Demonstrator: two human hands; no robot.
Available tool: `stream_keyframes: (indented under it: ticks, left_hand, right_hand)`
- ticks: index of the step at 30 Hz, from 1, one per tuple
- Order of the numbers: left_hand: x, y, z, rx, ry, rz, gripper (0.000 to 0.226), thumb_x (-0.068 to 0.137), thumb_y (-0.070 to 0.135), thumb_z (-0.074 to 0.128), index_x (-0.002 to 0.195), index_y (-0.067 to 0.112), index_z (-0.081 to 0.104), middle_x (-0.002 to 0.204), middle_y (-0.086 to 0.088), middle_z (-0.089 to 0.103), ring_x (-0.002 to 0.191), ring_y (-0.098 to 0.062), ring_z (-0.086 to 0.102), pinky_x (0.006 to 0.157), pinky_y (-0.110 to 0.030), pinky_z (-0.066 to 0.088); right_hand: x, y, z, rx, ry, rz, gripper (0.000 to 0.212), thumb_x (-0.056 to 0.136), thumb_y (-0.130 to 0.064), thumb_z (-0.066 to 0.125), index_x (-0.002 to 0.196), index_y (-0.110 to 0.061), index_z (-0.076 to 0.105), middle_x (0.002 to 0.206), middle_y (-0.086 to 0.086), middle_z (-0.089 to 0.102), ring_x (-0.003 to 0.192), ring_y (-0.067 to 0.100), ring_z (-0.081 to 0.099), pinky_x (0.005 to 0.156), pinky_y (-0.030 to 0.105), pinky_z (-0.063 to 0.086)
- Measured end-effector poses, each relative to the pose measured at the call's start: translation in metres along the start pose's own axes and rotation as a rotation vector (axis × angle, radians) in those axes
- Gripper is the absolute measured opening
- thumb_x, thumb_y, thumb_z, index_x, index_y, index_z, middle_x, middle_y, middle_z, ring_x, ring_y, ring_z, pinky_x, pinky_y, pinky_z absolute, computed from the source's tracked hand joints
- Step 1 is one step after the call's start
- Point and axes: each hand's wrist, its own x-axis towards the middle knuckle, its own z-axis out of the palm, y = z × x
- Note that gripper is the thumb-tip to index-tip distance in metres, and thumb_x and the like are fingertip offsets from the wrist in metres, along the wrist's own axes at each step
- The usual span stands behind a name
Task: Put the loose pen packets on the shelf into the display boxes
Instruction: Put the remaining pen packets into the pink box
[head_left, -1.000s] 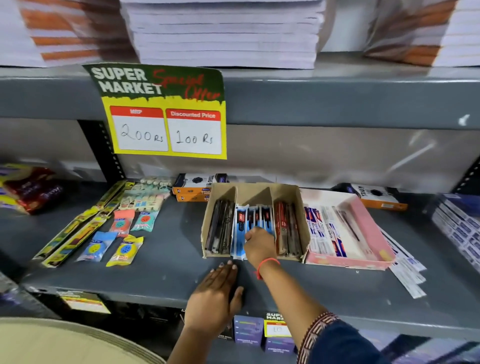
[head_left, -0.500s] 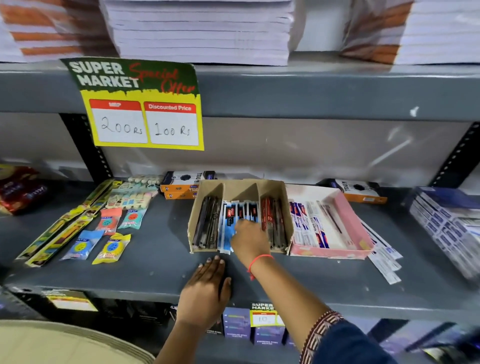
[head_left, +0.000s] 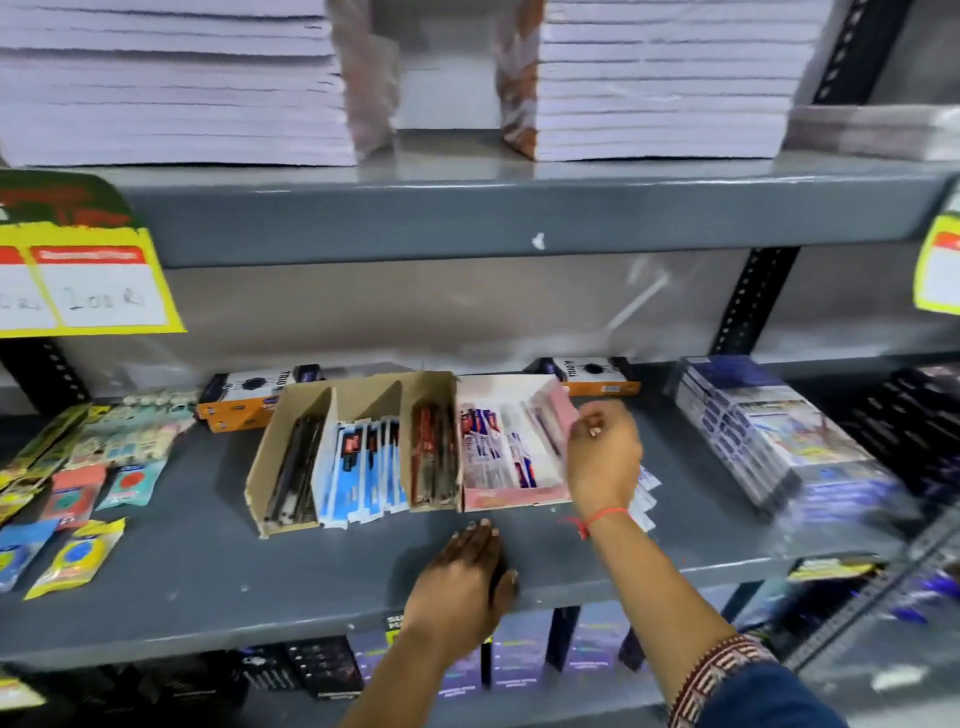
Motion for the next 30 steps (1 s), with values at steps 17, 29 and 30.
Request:
stream_keyframes:
  ticks: [17, 29, 30]
  left_hand:
    - [0.025, 0.006, -0.006, 0.068, -0.069, 0.076, 0.05, 0.1, 0.044, 0.023, 0.147, 0.027, 0.018, 0.154, 0.014, 0.006, 0.138, -0.004, 0.004, 0.107, -0.02, 0.017]
    - [0.024, 0.008, -0.006, 0.085, -0.138, 0.06, 0.132, 0.038, 0.076, -0.043, 0.148, 0.023, 0.008, 0.152, 0.012, -0.003, 0.13, 0.002, -0.012, 0.1, -0.016, -0.009]
    - [0.024, 0.008, -0.006, 0.086, -0.144, 0.056, 0.132, 0.038, 0.076, -0.043, 0.148, 0.023, 0.008, 0.153, 0.01, -0.001, 0.125, 0.004, -0.014, 0.1, -0.016, -0.009]
  right_hand:
    - [0.062, 0.095, -0.029, -0.187, -0.263, 0.358, 0.015, 0.078, -0.005, 0.066, 0.065, -0.012, 0.069, 0.078, 0.015, 0.068, 0.077, 0.029, 0.062, 0.067, 0.028, 0.045]
    - [0.03, 0.089, -0.067, 0.772, -0.465, 0.478, 0.024, 0.086, 0.012, 0.053, 0.073, -0.007, 0.062, 0.056, -0.002, 0.074, 0.049, 0.004, 0.068, 0.047, 0.014, 0.054]
    - [0.029, 0.09, -0.068, 0.769, -0.47, 0.475, 0.024, 0.086, 0.012, 0.053, 0.073, -0.006, 0.062, 0.058, -0.002, 0.074, 0.05, 0.004, 0.068, 0.048, 0.014, 0.055]
